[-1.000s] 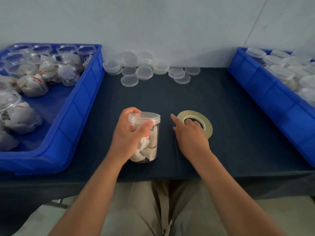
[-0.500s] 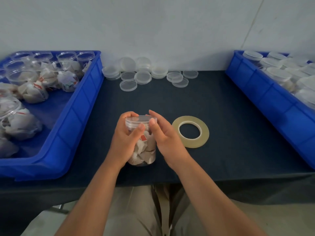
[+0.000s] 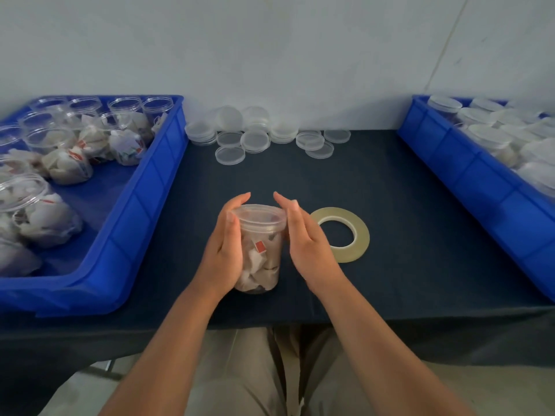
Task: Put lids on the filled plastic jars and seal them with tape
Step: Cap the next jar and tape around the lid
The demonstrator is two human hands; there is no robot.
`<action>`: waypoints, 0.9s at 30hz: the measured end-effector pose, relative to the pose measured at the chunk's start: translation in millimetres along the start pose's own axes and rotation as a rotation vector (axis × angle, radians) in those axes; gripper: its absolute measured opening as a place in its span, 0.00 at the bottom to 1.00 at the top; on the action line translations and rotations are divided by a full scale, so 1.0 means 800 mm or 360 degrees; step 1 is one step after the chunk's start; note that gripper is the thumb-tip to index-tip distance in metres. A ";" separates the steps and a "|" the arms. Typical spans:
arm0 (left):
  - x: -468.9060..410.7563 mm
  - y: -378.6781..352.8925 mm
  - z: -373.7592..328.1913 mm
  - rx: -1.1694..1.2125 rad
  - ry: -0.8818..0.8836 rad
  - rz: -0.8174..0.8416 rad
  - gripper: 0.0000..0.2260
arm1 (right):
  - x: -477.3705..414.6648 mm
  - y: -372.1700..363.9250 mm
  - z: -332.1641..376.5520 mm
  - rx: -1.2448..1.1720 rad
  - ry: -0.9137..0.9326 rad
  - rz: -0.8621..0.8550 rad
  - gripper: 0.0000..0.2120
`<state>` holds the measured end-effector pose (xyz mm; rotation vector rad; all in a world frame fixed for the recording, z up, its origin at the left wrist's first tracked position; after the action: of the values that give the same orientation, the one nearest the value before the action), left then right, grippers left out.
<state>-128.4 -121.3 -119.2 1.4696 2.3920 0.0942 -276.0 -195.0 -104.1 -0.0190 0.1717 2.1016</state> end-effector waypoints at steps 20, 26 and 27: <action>0.008 -0.008 0.046 0.0172 0.0186 -0.0295 0.20 | 0.036 0.322 0.167 0.1480 -0.0025 -0.0911 0.41; 0.003 -0.008 0.061 0.0178 0.0173 -0.0312 0.09 | 0.051 0.492 0.179 0.2073 -0.0655 -0.1221 0.42; 0.003 -0.008 0.062 0.0179 0.0167 -0.0310 0.10 | 0.057 0.510 0.177 0.2115 -0.0816 -0.1242 0.44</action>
<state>-119.3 -128.0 -167.7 1.2991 2.6512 -0.0102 -641.1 -342.8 78.9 1.0434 1.0110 0.8673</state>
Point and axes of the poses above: each hand's wrist, its own x-axis away from the middle knuckle, its own y-axis out of the back of the hand, z = x × y, the point moved 2 cm from there along -x, towards the middle knuckle
